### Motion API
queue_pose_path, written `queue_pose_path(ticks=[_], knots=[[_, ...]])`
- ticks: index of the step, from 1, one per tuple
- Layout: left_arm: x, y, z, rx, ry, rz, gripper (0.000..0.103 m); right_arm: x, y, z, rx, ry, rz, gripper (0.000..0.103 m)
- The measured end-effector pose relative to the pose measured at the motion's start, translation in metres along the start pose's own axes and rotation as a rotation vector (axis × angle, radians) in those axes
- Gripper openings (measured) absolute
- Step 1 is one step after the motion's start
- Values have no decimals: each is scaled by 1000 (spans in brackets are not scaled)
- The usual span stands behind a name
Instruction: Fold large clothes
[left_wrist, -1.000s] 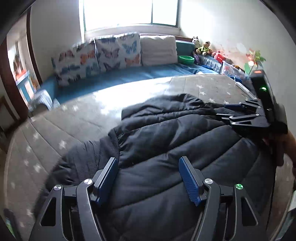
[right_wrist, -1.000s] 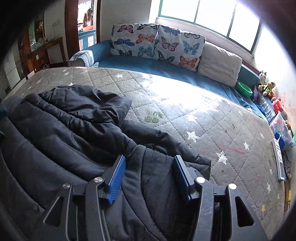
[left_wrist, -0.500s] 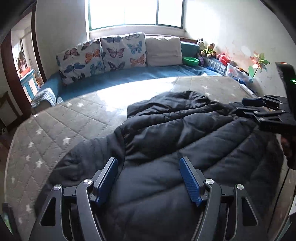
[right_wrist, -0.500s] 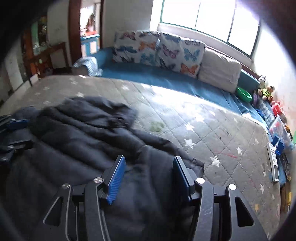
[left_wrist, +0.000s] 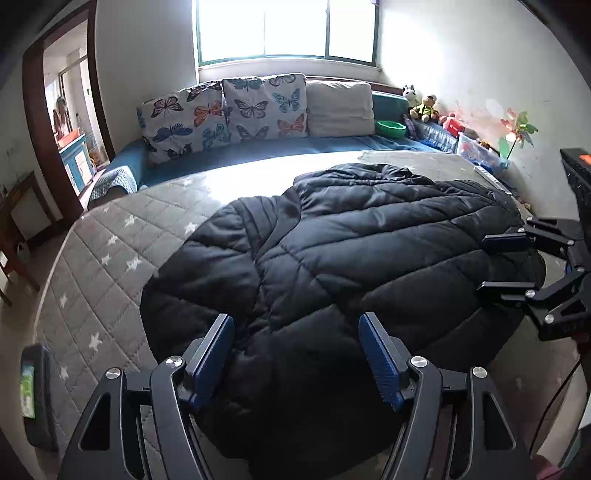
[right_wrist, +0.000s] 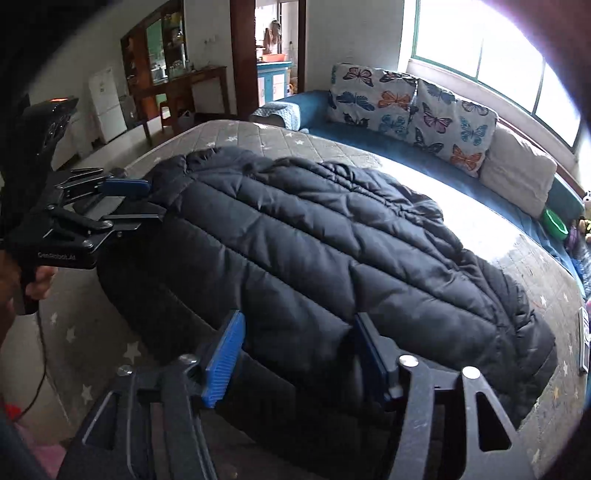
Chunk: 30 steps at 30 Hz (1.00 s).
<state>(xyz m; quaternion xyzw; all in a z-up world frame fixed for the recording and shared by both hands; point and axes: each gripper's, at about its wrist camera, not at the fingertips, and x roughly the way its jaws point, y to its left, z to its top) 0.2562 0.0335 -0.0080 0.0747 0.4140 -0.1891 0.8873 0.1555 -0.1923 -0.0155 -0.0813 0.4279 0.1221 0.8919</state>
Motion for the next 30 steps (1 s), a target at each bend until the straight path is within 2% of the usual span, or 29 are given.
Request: queue_pose_path(ticks=[2, 8, 12, 17, 21, 26, 28, 30], knots=[[4, 3, -7, 1, 8, -5, 76, 8, -1, -2, 18, 10, -3, 76], [24, 6, -16, -2, 30, 2, 78, 26, -1, -11, 14, 19, -38, 77], [28, 2, -16, -4, 28, 12, 79, 29, 1, -14, 2, -5, -58, 77], [26, 4, -12, -34, 34, 4, 80, 3, -3, -7, 25, 7, -34, 77], [27, 5, -11, -38, 31, 3, 80, -22, -16, -20, 59, -4, -62, 78], [27, 5, -11, -36, 25, 5, 80, -19, -42, -45, 116, 31, -110, 78], [27, 5, -11, -29, 28, 15, 80, -13, -43, -53, 117, 18, -90, 78], [28, 4, -12, -31, 31, 19, 80, -12, -38, -53, 96, 18, -105, 79]])
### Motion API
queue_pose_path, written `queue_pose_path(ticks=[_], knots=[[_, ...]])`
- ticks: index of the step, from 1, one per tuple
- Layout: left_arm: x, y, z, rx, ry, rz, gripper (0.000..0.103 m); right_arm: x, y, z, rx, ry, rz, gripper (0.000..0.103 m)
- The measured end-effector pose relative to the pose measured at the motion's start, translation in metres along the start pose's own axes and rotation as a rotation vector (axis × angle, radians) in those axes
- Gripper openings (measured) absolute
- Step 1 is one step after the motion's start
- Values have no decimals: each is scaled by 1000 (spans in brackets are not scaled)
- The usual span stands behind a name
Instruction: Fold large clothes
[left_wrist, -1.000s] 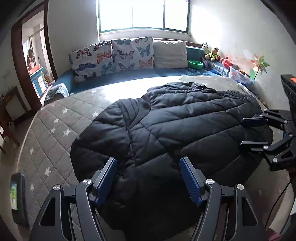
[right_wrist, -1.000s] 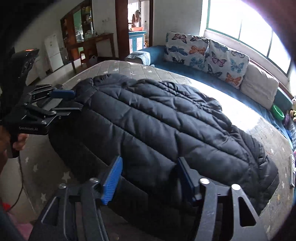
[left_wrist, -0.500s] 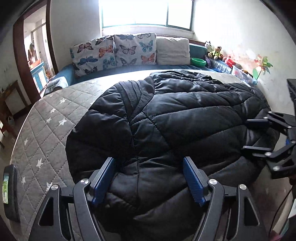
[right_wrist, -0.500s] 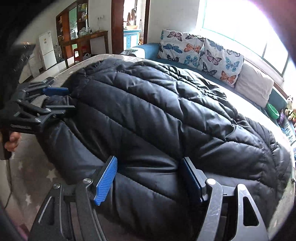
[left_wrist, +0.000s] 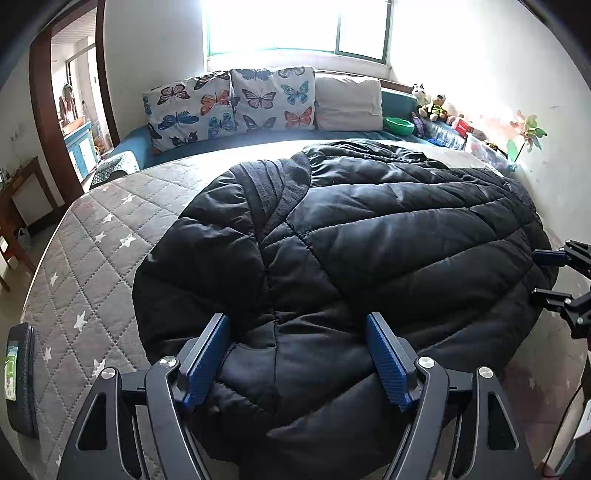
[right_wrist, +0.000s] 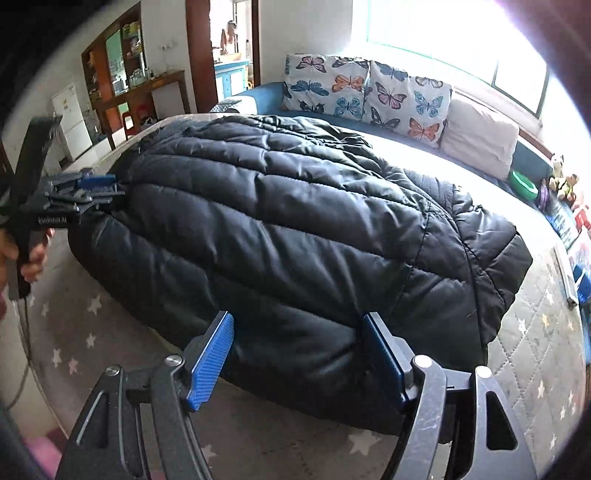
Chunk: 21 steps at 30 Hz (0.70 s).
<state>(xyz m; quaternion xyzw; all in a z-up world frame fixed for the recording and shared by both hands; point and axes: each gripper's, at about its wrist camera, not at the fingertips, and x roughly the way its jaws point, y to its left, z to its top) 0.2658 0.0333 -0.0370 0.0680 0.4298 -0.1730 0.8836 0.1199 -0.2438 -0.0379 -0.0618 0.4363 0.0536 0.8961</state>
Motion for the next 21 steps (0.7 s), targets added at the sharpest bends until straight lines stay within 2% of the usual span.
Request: queue_pose_path(ticks=[3, 5, 9, 12, 18, 21], knots=[[1, 2, 0, -8, 1, 0, 80, -6, 4, 9, 3, 31, -12, 79], [1, 1, 0, -7, 0, 0, 81, -16, -1, 12, 22, 19, 14, 79], [2, 2, 0, -8, 1, 1, 81, -25, -20, 12, 86, -13, 10, 79], [2, 1, 0, -4, 1, 3, 81, -2, -34, 1, 152, 60, 38, 79], [4, -1, 1, -10, 10, 16, 83, -13, -28, 2, 132, 38, 32, 80], [3, 0, 0, -11, 8, 23, 85, -22, -36, 4, 172, 0, 65, 80]])
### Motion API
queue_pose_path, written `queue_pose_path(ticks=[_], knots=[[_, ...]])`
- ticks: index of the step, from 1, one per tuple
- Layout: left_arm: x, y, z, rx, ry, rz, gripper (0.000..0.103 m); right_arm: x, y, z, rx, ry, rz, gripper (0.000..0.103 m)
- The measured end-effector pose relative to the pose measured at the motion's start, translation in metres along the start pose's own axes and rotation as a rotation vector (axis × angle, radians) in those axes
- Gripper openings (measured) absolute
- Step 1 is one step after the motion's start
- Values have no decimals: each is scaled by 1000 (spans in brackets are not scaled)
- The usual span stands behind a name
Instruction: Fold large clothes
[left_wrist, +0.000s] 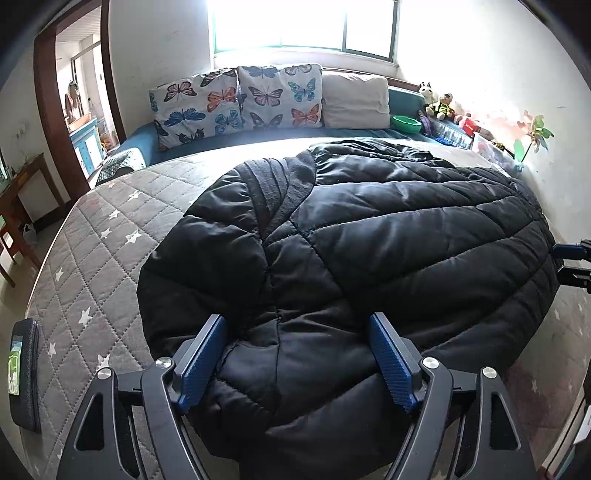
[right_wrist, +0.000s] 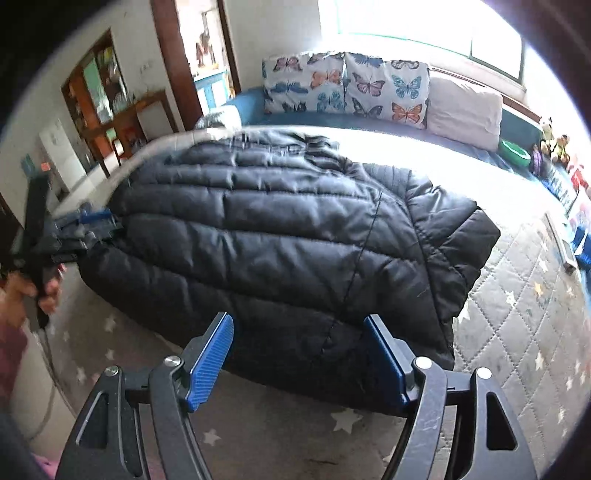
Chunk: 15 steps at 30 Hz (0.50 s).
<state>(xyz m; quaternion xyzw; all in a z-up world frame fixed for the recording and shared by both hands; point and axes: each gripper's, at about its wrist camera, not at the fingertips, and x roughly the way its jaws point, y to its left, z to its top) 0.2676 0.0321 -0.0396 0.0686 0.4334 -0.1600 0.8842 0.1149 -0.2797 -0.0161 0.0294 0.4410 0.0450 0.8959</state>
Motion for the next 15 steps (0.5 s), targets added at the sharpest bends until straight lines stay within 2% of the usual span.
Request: queue_pose_path(ticks=[3, 9, 11, 15], knots=[[-1, 0, 0, -1, 0, 7, 87, 16, -8, -5, 16, 46, 8, 81], [-2, 1, -1, -12, 3, 18, 98, 12, 6, -6, -64, 43, -48, 83], [-4, 2, -3, -12, 4, 19, 102, 9, 3, -5, -57, 39, -45, 83], [-6, 3, -5, -18, 9, 14, 103, -2, -5, -4, -9, 12, -28, 83]])
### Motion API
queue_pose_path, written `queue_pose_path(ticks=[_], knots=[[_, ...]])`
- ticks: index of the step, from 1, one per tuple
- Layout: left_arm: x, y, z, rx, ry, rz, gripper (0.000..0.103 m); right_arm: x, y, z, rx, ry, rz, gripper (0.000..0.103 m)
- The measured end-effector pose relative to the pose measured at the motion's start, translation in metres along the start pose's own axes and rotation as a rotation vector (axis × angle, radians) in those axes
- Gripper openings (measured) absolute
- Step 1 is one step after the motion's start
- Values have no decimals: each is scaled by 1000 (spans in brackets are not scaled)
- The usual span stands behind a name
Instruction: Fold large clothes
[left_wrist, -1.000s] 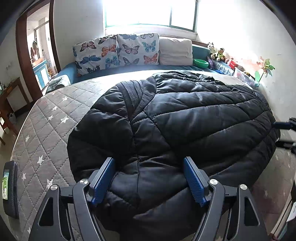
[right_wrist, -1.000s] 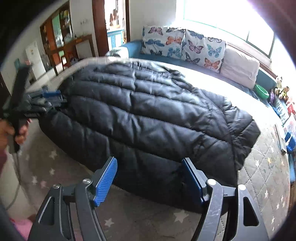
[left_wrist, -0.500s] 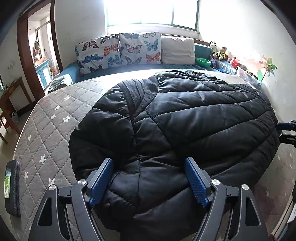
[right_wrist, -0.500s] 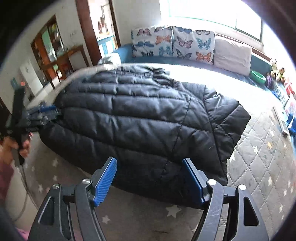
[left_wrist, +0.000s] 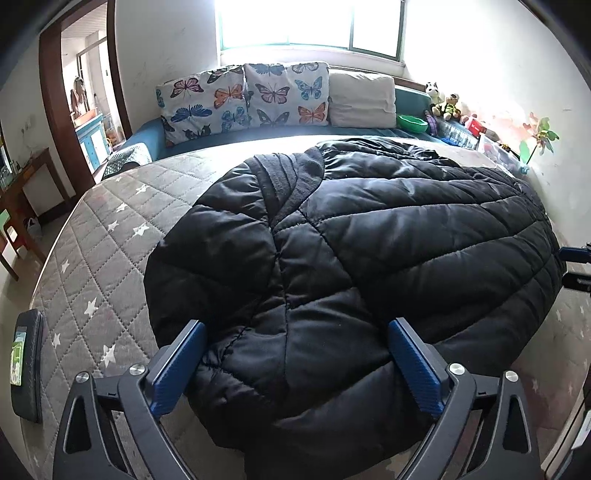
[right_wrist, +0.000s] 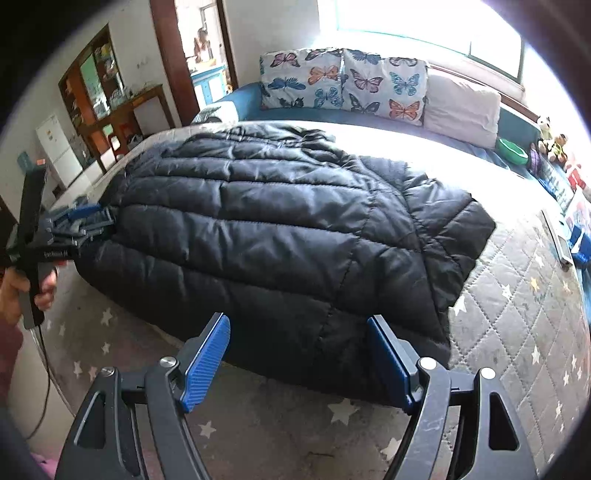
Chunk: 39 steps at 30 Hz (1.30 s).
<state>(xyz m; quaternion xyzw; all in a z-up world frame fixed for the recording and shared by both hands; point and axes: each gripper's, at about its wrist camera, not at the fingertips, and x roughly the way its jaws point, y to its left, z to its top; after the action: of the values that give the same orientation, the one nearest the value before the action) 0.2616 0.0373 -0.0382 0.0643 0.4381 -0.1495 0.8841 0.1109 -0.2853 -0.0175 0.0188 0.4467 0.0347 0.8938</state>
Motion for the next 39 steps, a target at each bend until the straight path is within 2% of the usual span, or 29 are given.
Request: queue_pose_path(ticks=[7, 13, 23, 27, 30, 33, 35, 39], knots=[[-12, 1, 0, -18, 10, 6, 103, -12, -24, 5, 72, -28, -3, 83], [-30, 22, -2, -108, 14, -25, 103, -8, -57, 1, 184, -15, 31, 84], [-32, 86, -9, -384, 64, -211, 103, 12, -106, -2, 370, 31, 135, 84], [-25, 91, -11, -418, 78, -265, 103, 27, -118, 1, 412, 68, 150, 84], [-17, 92, -11, -438, 93, -302, 103, 36, -126, 1, 459, 82, 221, 86], [-7, 94, -9, -466, 101, -343, 103, 43, -132, 3, 482, 84, 271, 92], [-2, 96, -8, -488, 109, -363, 103, 49, -135, 5, 480, 92, 291, 99], [9, 101, -5, -510, 117, -399, 103, 58, -140, 5, 483, 114, 354, 103]])
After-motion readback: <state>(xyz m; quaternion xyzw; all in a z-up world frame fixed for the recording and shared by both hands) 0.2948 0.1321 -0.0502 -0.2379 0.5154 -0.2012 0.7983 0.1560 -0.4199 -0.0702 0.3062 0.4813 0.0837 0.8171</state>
